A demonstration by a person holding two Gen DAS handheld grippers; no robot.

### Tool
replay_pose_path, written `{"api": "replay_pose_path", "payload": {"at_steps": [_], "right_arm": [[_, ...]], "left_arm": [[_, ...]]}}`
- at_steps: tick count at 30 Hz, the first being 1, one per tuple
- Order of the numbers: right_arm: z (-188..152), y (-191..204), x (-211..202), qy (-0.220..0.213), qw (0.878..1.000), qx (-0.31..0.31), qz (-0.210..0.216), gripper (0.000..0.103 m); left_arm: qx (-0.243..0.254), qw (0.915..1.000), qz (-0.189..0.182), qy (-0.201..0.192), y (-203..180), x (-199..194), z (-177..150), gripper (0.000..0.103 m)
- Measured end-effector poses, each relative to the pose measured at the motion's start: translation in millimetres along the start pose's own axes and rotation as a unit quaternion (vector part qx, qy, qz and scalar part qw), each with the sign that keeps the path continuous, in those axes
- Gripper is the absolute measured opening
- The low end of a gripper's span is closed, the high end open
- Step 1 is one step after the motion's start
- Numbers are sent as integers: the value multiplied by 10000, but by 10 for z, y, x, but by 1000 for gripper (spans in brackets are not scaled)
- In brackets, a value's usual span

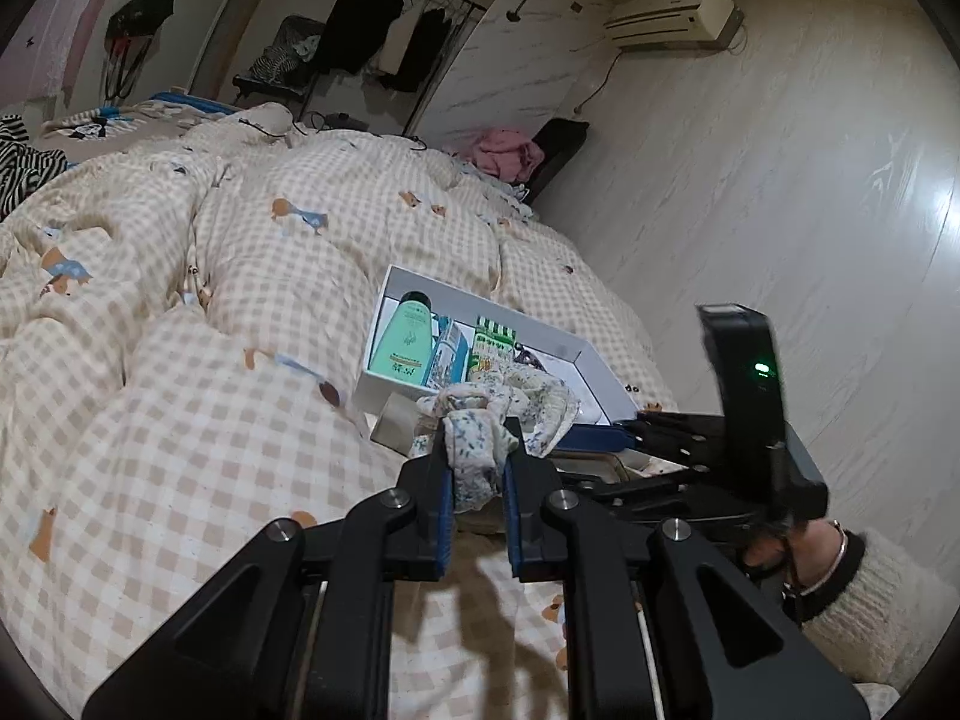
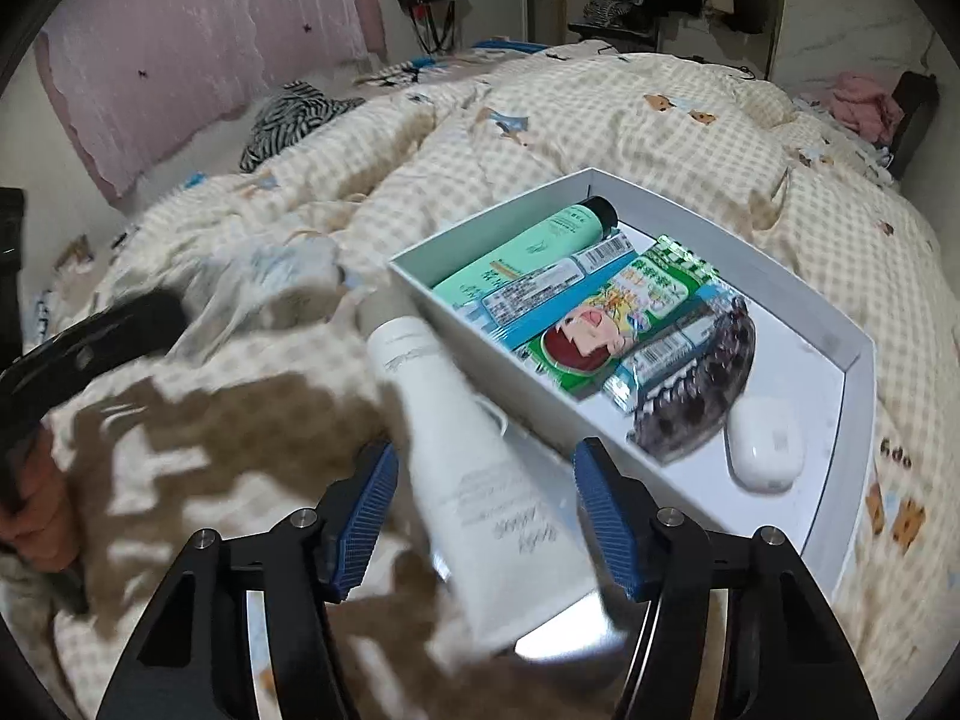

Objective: Organize objects
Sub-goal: 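Grasp the white body lotion tube with the right gripper while the left gripper holds the scrunchie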

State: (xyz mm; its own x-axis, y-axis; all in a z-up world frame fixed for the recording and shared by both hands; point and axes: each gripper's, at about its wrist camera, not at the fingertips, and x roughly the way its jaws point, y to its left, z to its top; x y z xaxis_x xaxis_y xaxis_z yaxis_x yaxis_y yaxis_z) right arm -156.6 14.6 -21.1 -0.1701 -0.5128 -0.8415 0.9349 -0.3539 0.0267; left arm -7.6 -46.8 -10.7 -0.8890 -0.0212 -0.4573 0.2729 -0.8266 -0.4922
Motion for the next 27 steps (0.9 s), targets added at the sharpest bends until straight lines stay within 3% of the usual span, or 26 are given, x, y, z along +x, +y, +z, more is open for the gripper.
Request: {"api": "replay_pose_path", "payload": {"at_steps": [7, 8, 12, 16, 20, 27], "right_arm": [[150, 99, 478, 368, 9985, -391, 40, 60], [157, 115, 507, 374, 9984, -413, -37, 54], [139, 149, 547, 262, 9988, -408, -52, 53], [107, 182, 381, 85, 9992, -314, 216, 39], [44, 49, 133, -248, 9984, 294, 419, 29], [-273, -275, -96, -307, 9900, 1282, 496, 26]], "left_arm": [[-28, 9999, -3, 96, 15, 36, -21, 14], [-28, 10000, -2, 95, 15, 36, -23, 14], [-34, 10000, -10, 77, 15, 32, -25, 15], [-24, 9991, -423, 91, 6, 40, -41, 15], [91, 9986, -515, -40, -53, 3, -32, 15], [68, 9986, -528, -21, -45, 19, -12, 15]]}}
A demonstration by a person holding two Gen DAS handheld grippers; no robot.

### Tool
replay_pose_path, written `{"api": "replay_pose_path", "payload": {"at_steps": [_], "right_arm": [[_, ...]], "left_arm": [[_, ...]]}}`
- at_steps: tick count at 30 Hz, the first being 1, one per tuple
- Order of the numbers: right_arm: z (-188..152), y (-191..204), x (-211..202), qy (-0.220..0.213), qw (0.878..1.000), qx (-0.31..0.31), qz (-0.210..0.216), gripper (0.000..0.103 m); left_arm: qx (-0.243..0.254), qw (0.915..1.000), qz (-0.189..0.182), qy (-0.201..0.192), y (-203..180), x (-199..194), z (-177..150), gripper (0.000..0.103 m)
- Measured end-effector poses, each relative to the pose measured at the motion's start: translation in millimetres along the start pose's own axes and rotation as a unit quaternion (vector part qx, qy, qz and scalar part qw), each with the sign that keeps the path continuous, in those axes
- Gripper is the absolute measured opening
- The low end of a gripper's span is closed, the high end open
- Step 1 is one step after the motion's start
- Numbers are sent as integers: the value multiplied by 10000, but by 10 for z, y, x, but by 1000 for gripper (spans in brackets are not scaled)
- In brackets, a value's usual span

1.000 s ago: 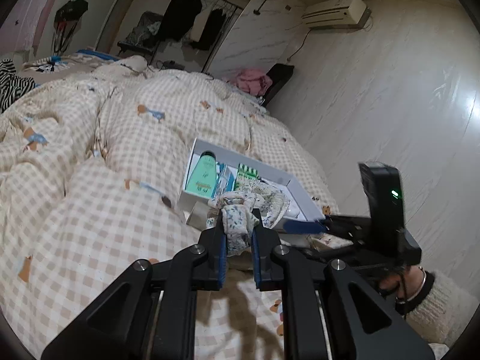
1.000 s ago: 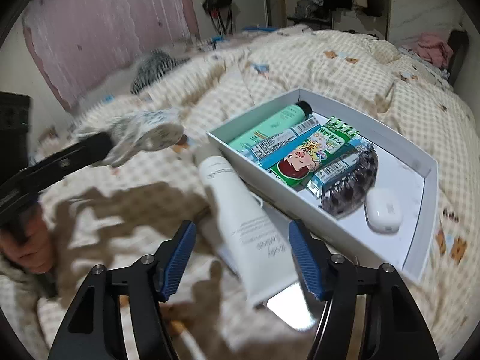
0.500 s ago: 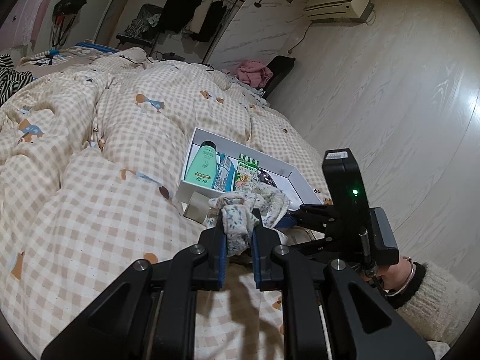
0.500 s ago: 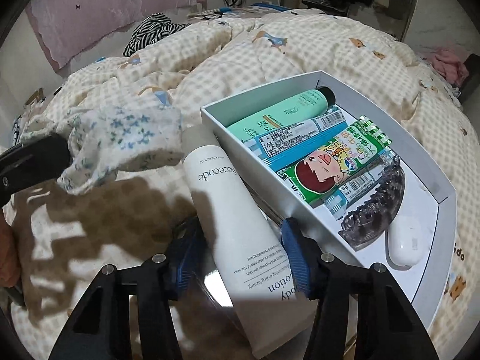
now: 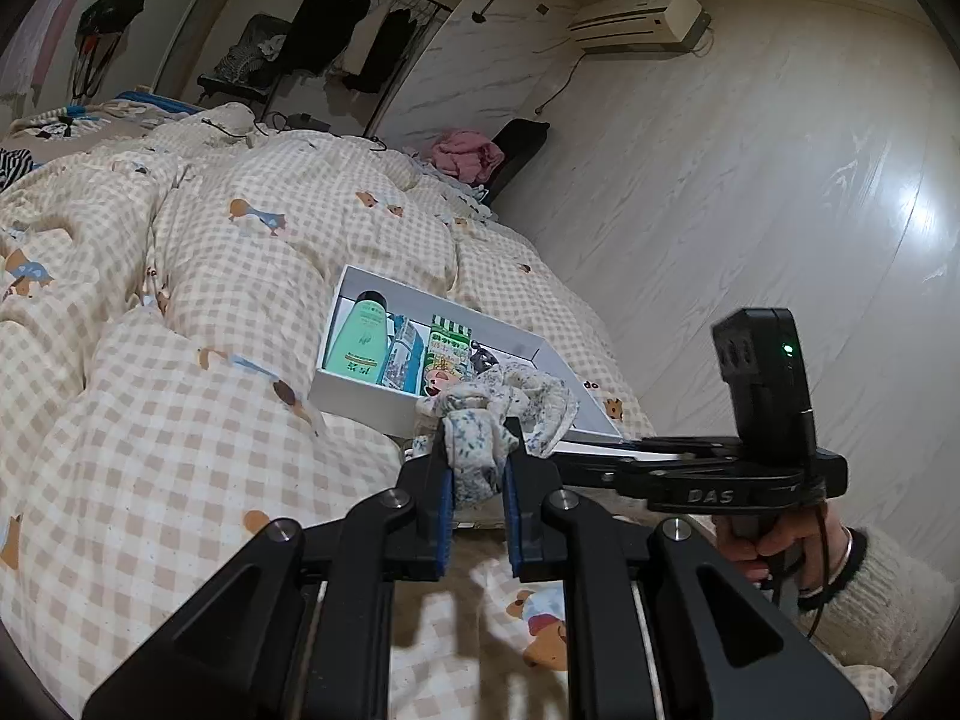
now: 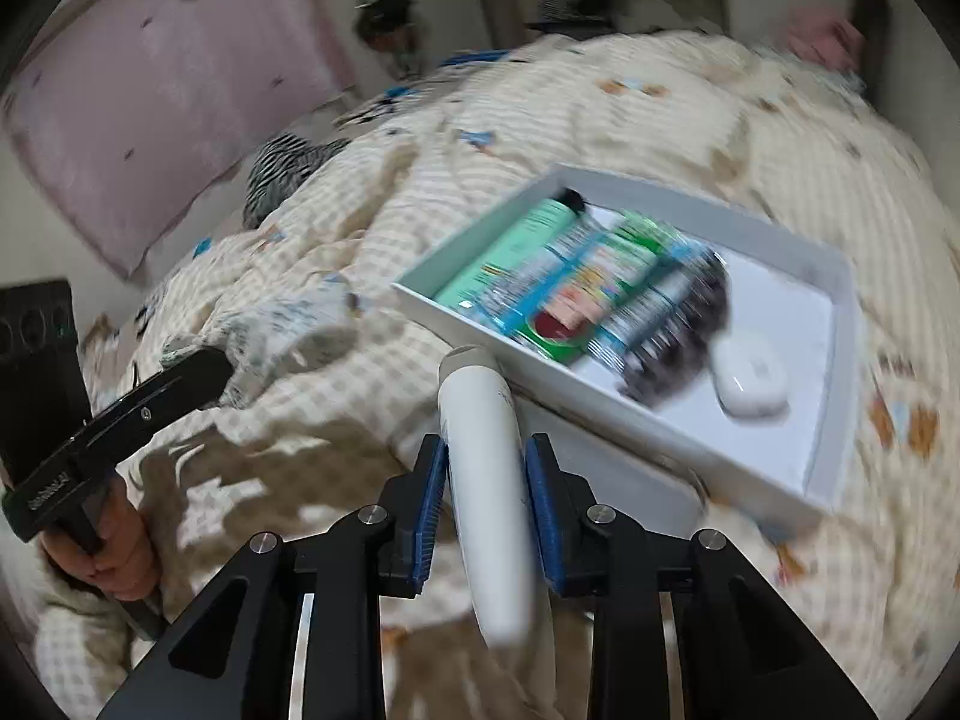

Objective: Organize objects
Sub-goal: 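Grasp the white body lotion tube with the right gripper while the left gripper holds the scrunchie, then carry the scrunchie and lotion tube over the white box with both grippers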

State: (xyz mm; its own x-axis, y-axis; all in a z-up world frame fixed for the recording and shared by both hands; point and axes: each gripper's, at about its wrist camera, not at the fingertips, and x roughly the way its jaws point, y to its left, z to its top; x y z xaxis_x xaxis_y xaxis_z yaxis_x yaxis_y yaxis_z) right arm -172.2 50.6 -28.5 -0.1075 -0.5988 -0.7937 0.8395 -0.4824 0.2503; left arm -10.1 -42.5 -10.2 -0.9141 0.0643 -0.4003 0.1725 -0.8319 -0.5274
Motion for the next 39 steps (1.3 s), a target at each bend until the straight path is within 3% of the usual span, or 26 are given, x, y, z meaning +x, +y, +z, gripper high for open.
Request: {"api": "replay_pose_path", "payload": {"at_steps": [9, 17, 26, 30, 39], "right_arm": [[-370, -222, -559, -843, 9872, 1075, 830, 26], [-883, -354, -806, -1114, 9675, 1778, 1414, 26], [-1125, -576, -781, -1460, 9545, 2169, 1437, 26], [-1170, -607, -712, -1578, 9591, 2065, 1122, 26], [-1207, -625, -386, -1409, 9598, 2153, 1120, 26]], "left_arm": [[118, 9999, -42, 92, -52, 9, -34, 15], [606, 9978, -24, 270, -244, 78, -89, 15], [849, 9943, 70, 637, -306, 236, -161, 15], [748, 9939, 79, 801, -245, 309, -179, 15], [583, 9936, 98, 959, -184, 375, -205, 15]]}}
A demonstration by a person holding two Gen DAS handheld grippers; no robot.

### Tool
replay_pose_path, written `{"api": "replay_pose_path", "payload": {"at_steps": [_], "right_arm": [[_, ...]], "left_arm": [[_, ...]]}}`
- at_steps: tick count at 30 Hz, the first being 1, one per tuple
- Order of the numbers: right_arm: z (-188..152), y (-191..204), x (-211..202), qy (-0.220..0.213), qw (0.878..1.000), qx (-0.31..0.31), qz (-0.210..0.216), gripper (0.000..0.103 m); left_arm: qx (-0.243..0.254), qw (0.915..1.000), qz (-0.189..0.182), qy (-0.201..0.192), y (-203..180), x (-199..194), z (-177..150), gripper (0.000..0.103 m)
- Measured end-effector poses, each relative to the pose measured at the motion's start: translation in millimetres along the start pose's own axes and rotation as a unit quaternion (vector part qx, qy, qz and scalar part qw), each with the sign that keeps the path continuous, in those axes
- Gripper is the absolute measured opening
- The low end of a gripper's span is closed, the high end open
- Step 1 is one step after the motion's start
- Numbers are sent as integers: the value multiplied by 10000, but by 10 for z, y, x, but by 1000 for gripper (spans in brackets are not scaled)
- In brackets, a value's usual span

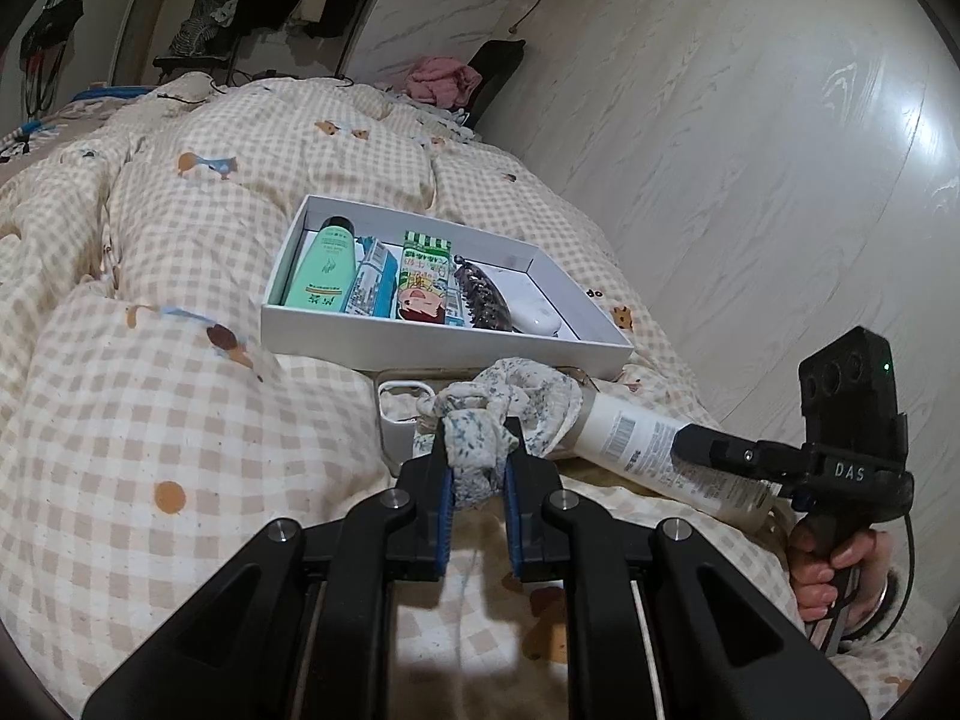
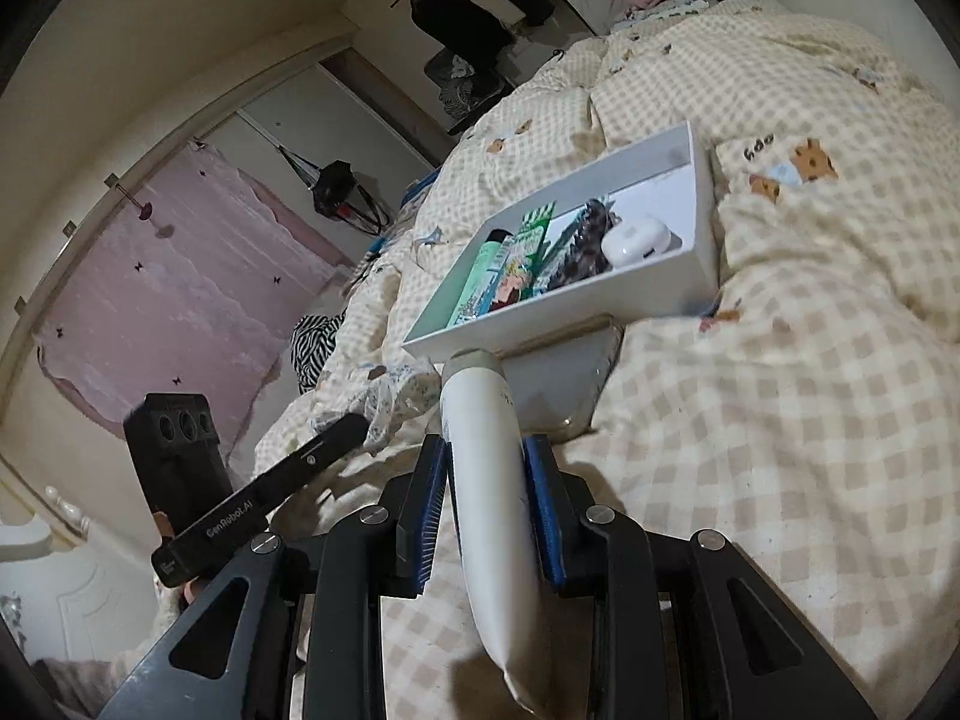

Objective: Organize objects
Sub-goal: 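Carry the scrunchie and lotion tube over the white box with both grippers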

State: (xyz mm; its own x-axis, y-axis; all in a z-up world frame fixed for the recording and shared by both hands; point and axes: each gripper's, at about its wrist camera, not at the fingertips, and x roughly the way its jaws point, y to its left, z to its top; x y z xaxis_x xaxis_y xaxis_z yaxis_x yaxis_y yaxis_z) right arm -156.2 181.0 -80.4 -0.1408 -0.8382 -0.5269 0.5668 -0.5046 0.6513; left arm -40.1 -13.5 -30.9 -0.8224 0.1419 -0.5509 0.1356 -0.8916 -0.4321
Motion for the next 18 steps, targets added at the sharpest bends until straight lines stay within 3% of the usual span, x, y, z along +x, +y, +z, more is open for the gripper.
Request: {"api": "replay_pose_path", "payload": {"at_steps": [18], "right_arm": [[-50, -190, 9, -102, 9977, 251, 625, 26]], "left_arm": [[9, 10000, 6, -17, -3, -3, -4, 15]]}}
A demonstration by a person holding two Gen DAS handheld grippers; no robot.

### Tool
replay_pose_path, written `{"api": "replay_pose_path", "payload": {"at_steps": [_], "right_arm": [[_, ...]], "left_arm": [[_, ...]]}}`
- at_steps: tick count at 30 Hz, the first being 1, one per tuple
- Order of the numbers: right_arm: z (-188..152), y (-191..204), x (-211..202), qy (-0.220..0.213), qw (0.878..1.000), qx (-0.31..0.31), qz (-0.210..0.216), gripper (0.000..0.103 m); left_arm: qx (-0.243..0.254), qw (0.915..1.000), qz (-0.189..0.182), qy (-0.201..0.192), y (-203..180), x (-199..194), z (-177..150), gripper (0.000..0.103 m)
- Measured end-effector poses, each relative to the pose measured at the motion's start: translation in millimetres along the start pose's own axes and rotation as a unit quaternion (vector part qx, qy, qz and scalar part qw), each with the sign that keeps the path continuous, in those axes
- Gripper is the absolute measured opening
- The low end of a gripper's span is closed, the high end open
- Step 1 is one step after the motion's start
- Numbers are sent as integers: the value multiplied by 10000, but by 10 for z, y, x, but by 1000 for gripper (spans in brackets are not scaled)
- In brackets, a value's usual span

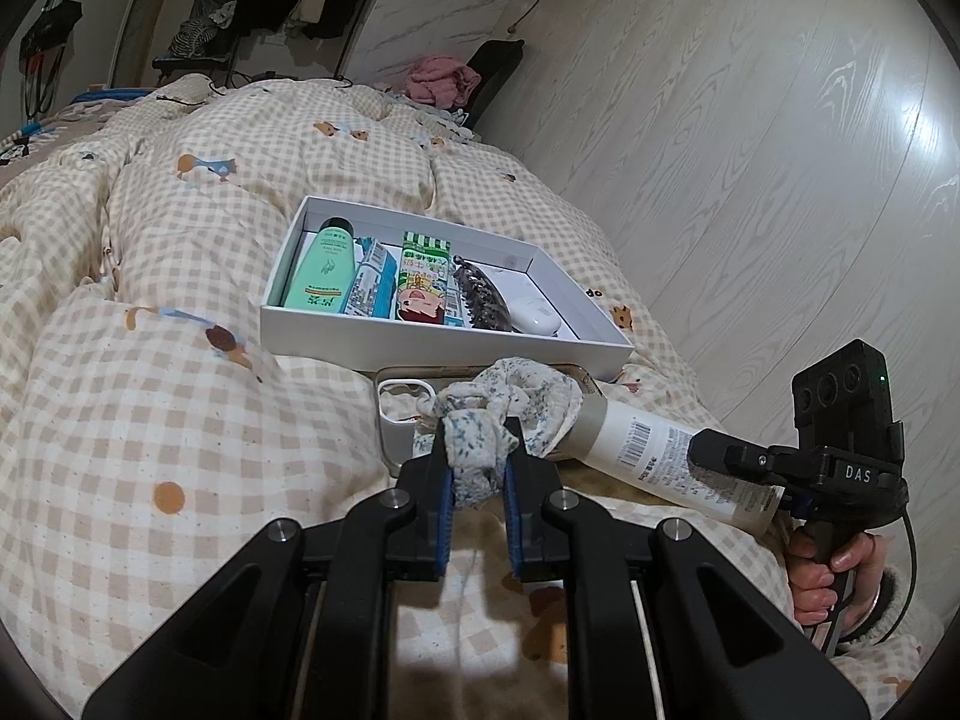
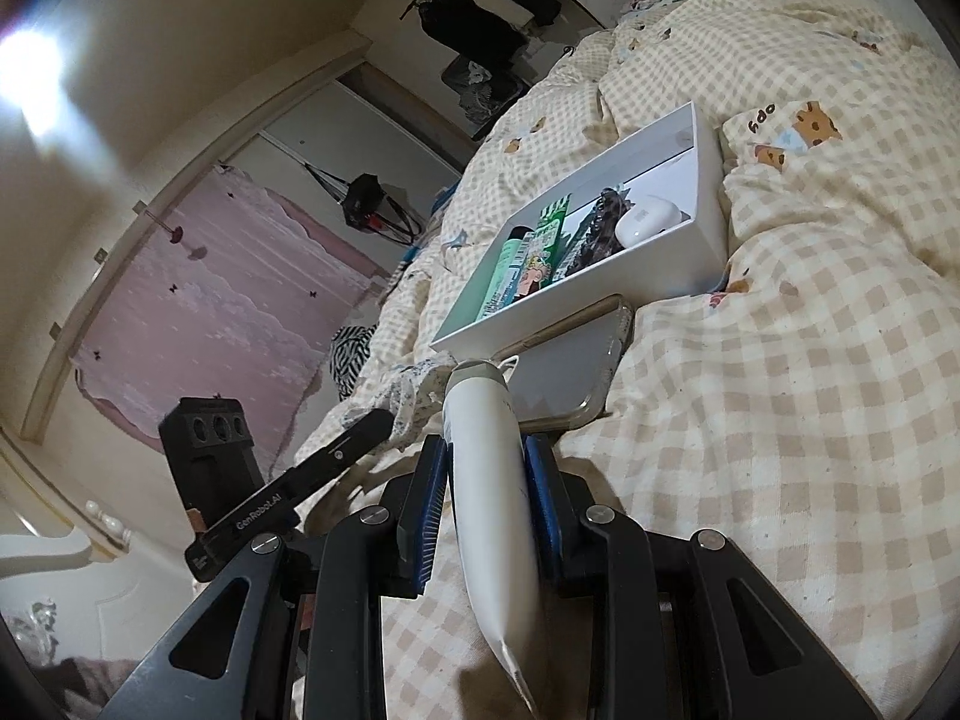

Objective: Organize objects
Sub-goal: 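Carry the scrunchie and lotion tube over the white box with both grippers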

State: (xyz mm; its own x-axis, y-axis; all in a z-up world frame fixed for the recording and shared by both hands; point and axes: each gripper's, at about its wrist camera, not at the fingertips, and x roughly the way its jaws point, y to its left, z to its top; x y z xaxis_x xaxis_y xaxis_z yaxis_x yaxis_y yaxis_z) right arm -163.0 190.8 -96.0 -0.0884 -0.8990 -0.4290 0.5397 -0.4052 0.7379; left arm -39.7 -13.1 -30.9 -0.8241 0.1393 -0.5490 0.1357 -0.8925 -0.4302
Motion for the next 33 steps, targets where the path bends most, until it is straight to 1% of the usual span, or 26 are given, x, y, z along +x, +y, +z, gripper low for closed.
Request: {"api": "replay_pose_path", "payload": {"at_steps": [4, 7, 10, 12, 14, 16, 18, 21, 23, 24, 27, 28, 31, 33], "right_arm": [[2, -52, 16, -54, 9997, 112, 206, 26], [10, -99, -23, -71, 9985, 282, 469, 26], [80, -177, -11, -88, 9950, 592, 798, 26], [145, -221, -9, -144, 9916, 790, 1016, 26], [242, -227, -7, -234, 9886, 886, 1196, 26], [359, -195, -3, -351, 9863, 874, 1354, 26], [521, -130, 5, -516, 9859, 766, 1394, 26], [789, -73, 71, -814, 9867, 574, 1281, 26], [981, -89, 188, -1050, 9849, 566, 1255, 26], [1024, -100, 236, -1104, 9847, 571, 1222, 26], [1218, -198, 453, -1318, 9842, 680, 964, 26], [1288, -279, 531, -1432, 9840, 712, 790, 26], [1361, -385, 702, -1570, 9850, 691, 164, 26], [1355, -462, 812, -1616, 9842, 646, -310, 26]], "left_arm": [[18, 10000, -13, -30, -10, -17, 10, 15], [16, 10000, -58, 2, -19, -11, 35, 15], [55, 9999, -118, 42, -44, -3, 101, 15], [90, 9999, -115, -3, -66, -10, 171, 15], [195, 9998, -17, -95, -104, -31, 291, 15], [244, 9995, -28, -186, -131, -37, 456, 15], [289, 9992, -4, -267, -151, -19, 635, 15], [371, 9984, 203, -389, -173, 94, 840, 15], [363, 9982, 250, -408, -148, 226, 971, 15], [382, 9978, 313, -432, -135, 295, 1022, 15], [439, 9961, 589, -484, -71, 527, 1143, 15], [406, 9959, 660, -474, -29, 615, 1168, 15], [356, 9945, 893, -413, 58, 835, 1162, 15], [508, 9925, 1066, -328, 71, 956, 1142, 15]]}}
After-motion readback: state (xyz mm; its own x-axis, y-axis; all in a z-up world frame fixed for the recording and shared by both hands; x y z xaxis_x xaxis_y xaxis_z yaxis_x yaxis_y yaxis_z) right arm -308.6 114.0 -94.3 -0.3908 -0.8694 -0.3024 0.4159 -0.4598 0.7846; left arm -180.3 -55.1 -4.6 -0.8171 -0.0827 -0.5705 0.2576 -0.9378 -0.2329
